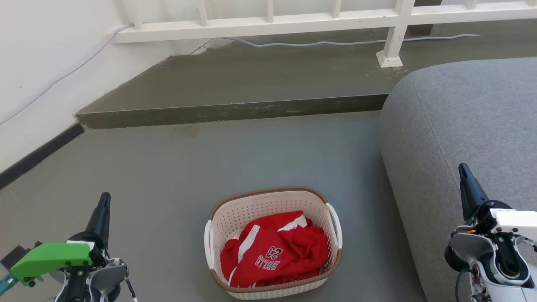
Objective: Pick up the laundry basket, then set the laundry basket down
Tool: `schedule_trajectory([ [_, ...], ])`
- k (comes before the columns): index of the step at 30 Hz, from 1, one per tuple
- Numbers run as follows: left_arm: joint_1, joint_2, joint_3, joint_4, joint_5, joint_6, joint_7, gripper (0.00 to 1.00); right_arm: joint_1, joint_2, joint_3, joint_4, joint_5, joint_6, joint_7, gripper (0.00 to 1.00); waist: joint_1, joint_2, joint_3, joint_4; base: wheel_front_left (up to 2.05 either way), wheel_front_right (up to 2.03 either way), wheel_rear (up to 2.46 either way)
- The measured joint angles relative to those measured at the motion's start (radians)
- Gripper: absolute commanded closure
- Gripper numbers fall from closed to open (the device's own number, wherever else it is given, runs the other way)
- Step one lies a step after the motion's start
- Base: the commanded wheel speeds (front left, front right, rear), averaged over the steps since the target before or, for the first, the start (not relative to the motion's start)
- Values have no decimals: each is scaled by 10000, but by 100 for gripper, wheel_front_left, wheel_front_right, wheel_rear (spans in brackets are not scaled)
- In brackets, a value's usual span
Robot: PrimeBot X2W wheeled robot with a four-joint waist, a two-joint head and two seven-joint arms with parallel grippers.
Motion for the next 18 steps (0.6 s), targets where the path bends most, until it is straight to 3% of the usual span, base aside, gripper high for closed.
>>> schedule_trajectory([
  [18,0,0,-4,-10,0,0,0,100,0,0,-2,-6,0,0,0,100,0,0,1,0,0,0,0],
])
